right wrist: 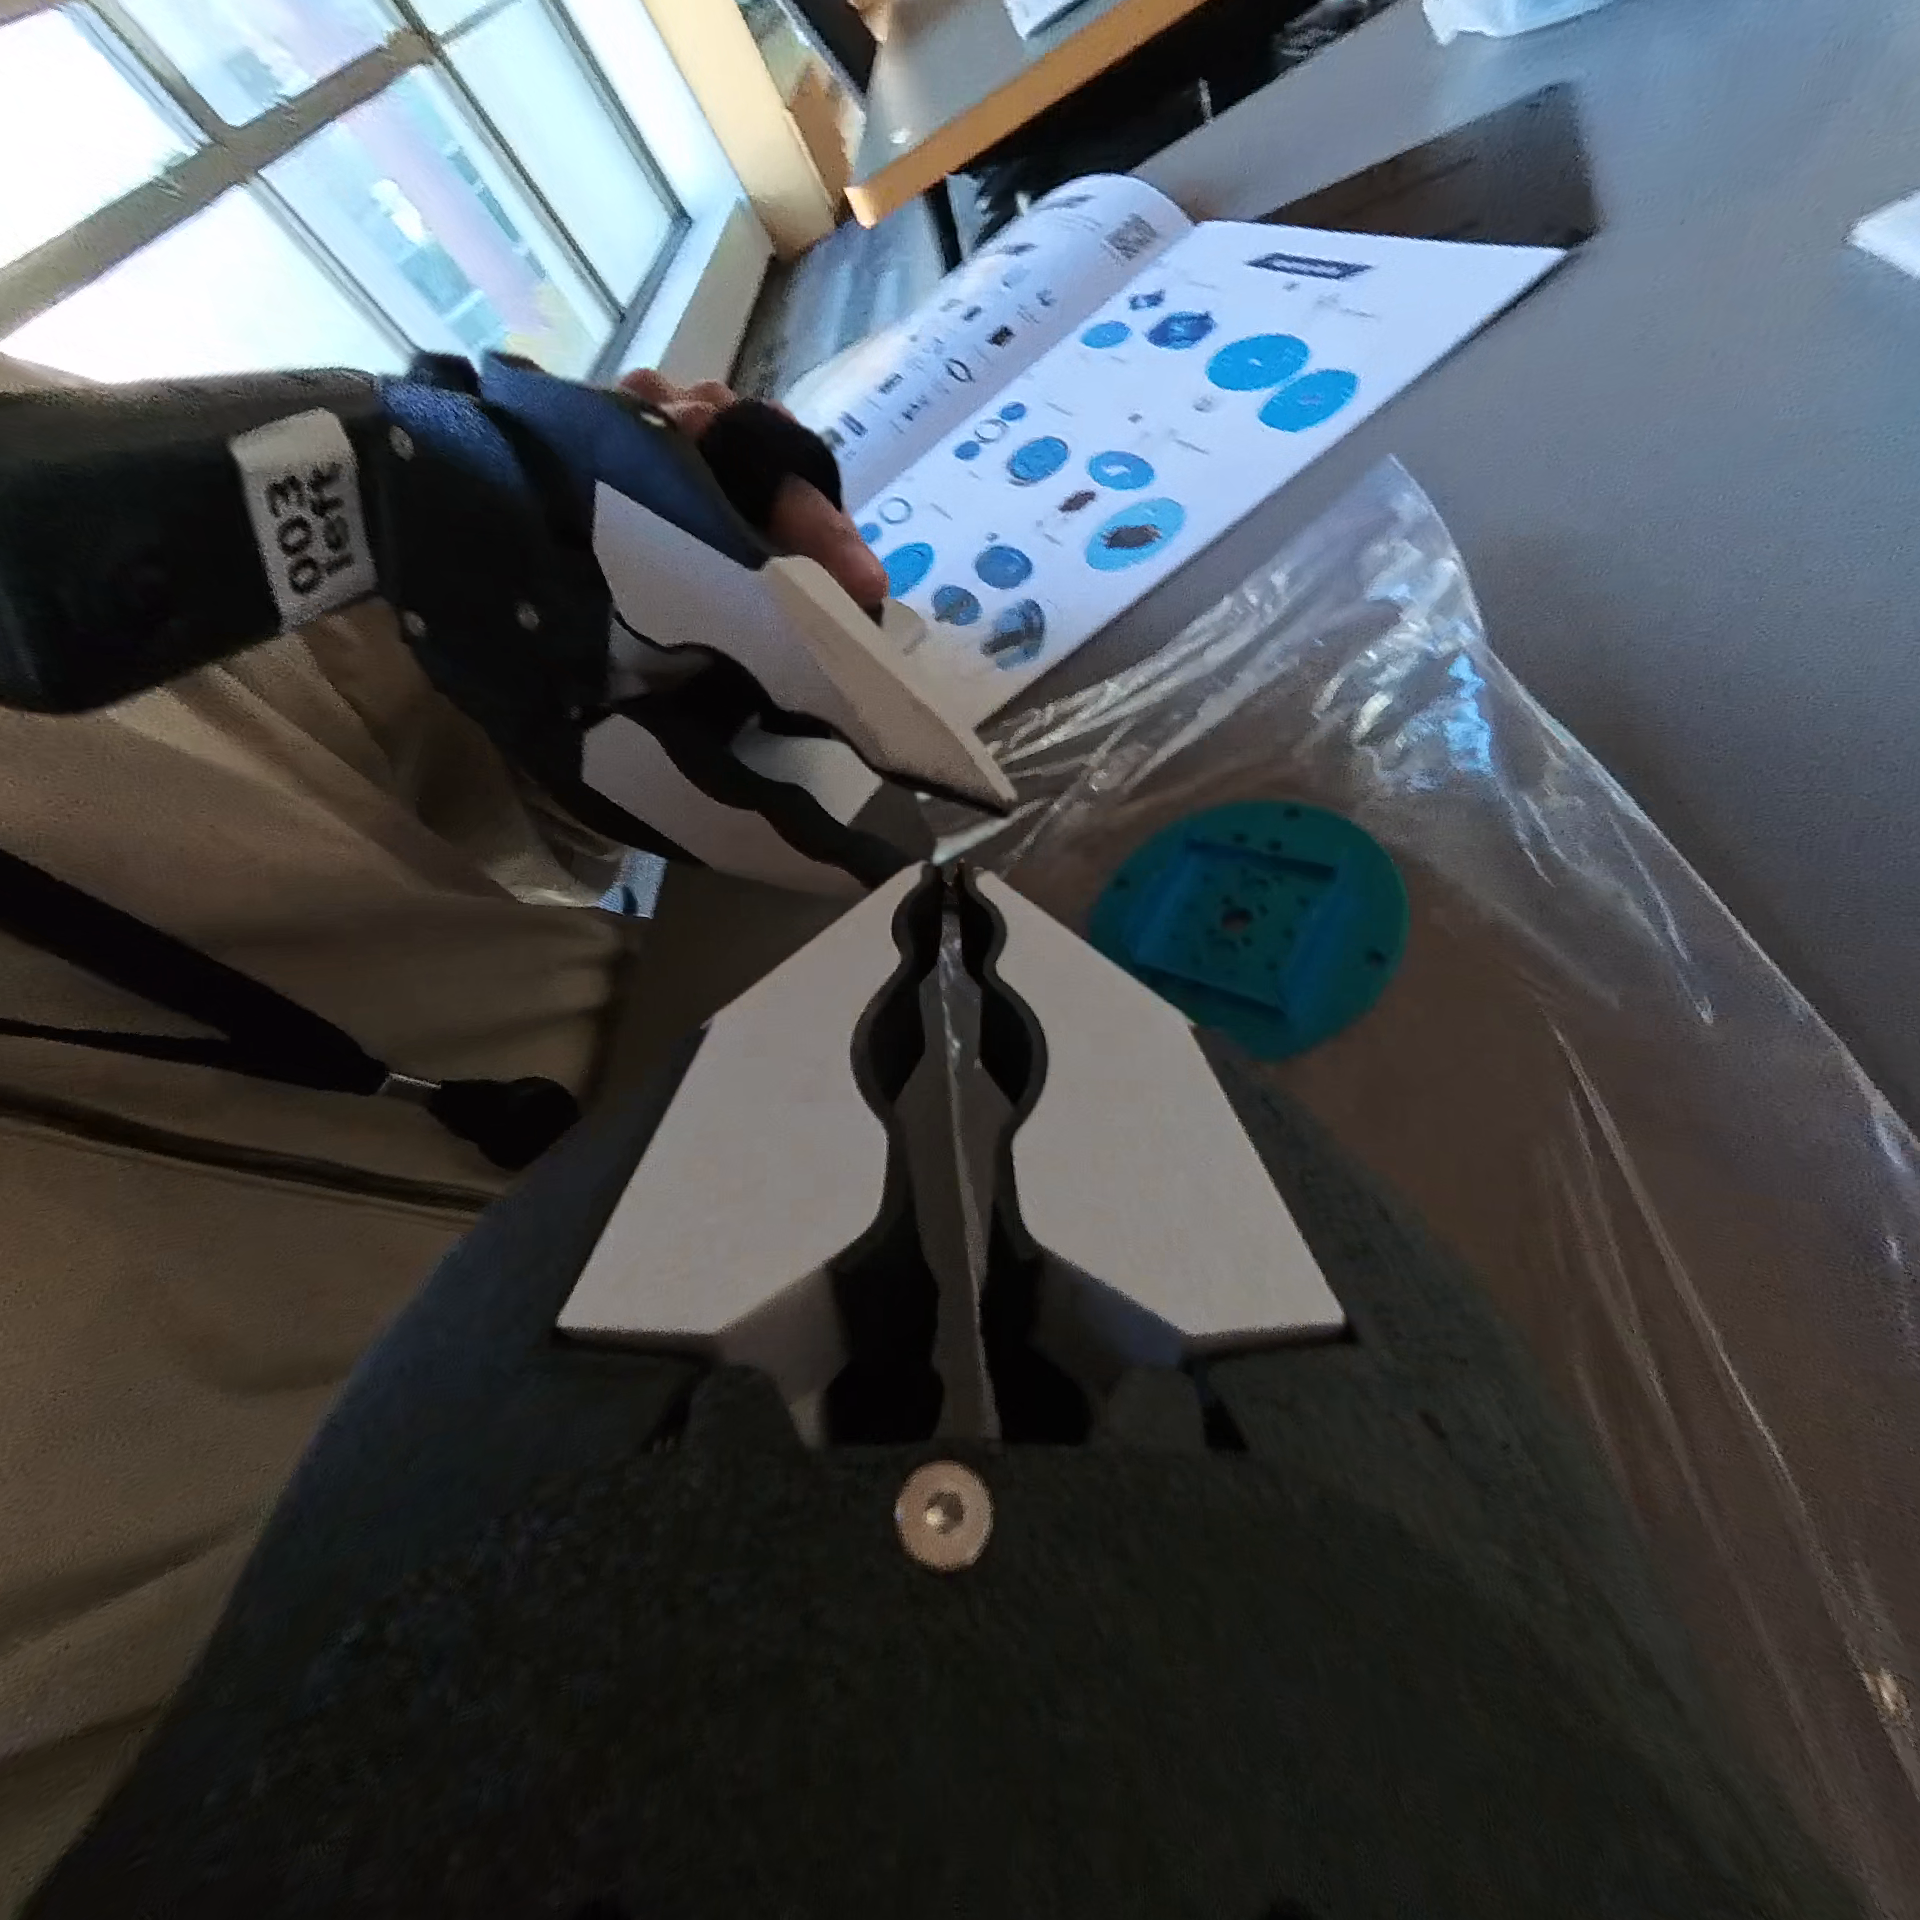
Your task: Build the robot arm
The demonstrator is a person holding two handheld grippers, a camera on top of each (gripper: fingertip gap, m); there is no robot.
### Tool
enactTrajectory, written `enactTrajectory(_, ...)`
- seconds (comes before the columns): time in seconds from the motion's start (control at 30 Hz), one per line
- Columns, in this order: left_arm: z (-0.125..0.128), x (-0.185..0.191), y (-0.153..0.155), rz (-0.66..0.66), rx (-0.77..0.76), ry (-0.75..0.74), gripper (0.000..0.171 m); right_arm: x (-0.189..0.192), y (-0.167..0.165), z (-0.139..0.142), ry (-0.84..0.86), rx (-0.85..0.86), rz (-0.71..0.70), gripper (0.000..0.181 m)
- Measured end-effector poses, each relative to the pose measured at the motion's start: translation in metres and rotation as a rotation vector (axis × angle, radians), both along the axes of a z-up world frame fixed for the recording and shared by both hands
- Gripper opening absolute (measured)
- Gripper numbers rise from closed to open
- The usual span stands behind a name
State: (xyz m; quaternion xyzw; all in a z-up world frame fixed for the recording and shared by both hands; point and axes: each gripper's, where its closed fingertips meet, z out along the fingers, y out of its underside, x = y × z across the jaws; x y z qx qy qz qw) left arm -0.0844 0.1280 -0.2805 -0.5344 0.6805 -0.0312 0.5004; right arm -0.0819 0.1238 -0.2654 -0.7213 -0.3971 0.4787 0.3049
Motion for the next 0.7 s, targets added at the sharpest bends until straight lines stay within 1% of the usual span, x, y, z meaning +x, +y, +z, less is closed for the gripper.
enactTrajectory(0.07,0.001,-0.002,0.0,-0.008,0.025,0.01,0.022,-0.007,-0.002,0.003,0.015,-0.006,0.03,0.001)
enactTrajectory(0.17,0.004,-0.004,-0.004,-0.029,0.067,0.008,0.019,-0.012,-0.005,0.0,-0.016,0.003,0.057,0.002)
enactTrajectory(0.27,0.008,-0.003,-0.009,-0.05,0.117,0.002,0.013,-0.015,-0.008,-0.004,-0.041,0.001,0.069,0.002)
enactTrajectory(0.43,0.003,-0.004,-0.01,-0.055,0.142,0.025,0.005,-0.018,-0.011,-0.007,-0.051,-0.009,0.09,0.002)
enactTrajectory(0.57,0.007,-0.004,-0.007,-0.02,0.158,0.006,0.002,-0.018,-0.007,-0.003,-0.026,-0.002,0.072,0.002)
enactTrajectory(0.7,0.015,-0.005,0.002,0.06,0.166,-0.074,0.0,-0.014,0.003,0.006,0.017,0.082,0.011,0.004)
